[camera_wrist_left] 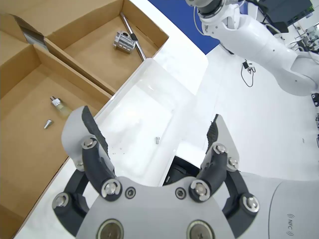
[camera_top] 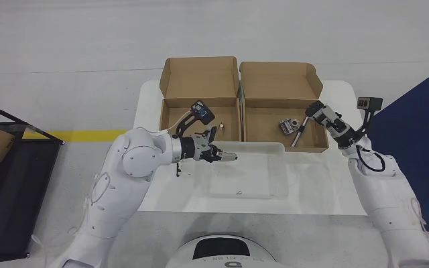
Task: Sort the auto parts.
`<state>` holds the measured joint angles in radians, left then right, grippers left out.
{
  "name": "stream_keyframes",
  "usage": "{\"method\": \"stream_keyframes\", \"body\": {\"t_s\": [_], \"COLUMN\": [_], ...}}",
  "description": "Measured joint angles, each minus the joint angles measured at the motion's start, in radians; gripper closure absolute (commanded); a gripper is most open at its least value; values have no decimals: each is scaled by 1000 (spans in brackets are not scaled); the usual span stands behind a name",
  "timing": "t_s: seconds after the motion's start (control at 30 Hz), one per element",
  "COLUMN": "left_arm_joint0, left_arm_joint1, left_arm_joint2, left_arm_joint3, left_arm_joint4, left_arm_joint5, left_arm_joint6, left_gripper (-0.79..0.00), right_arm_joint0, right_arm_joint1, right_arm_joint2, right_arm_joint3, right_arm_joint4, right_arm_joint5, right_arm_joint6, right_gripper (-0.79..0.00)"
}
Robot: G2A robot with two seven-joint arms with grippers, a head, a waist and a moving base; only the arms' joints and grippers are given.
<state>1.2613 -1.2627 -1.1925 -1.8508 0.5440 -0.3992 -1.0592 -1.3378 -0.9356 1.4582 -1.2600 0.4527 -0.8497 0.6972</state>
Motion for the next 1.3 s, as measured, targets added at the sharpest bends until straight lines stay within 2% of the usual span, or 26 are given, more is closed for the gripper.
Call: {"method": "stream_keyframes", "body": {"t_s": [0.27, 0.33, 0.4, 0.43, 0.47, 0.53, 0.57, 0.63, 0.8, 1.03, 1.17, 1.3], "left_arm_joint0": [-5, -5, -17, -28, -44, -70, -89, -113, -159, -202, -221, -245], "left_arm_joint1": [3, 2, -4, -7, -12, -19, -24, -33, -51, -67, -79, -93], "left_arm_joint2": [17, 77, 171, 207, 249, 305, 337, 384, 467, 546, 588, 635], "left_arm_joint3": [-10, -2, 36, 55, 80, 116, 135, 155, 202, 245, 266, 290], "left_arm_joint4": [19, 102, 292, 384, 492, 597, 642, 686, 660, 639, 617, 614], "left_arm_joint5": [-16, -33, -29, -43, -68, -102, -111, -107, -150, -206, -219, -215], "left_arm_joint6": [10, 50, 99, 112, 124, 126, 114, 103, 92, 20, -9, -46], "left_gripper": [-785, -683, -656, -613, -563, -462, -453, -456, -502, -643, -634, -665], "right_arm_joint0": [0, 0, 0, 0, 0, 0, 0, 0, 0, 0, 0, 0], "right_arm_joint1": [0, 0, 0, 0, 0, 0, 0, 0, 0, 0, 0, 0], "right_arm_joint2": [0, 0, 0, 0, 0, 0, 0, 0, 0, 0, 0, 0], "right_arm_joint3": [0, 0, 0, 0, 0, 0, 0, 0, 0, 0, 0, 0], "right_arm_joint4": [0, 0, 0, 0, 0, 0, 0, 0, 0, 0, 0, 0], "right_arm_joint5": [0, 0, 0, 0, 0, 0, 0, 0, 0, 0, 0, 0], "right_arm_joint6": [0, 0, 0, 0, 0, 0, 0, 0, 0, 0, 0, 0], "right_gripper": [-785, -785, -785, -785, -785, -785, -785, -785, -785, -785, -785, -785]}}
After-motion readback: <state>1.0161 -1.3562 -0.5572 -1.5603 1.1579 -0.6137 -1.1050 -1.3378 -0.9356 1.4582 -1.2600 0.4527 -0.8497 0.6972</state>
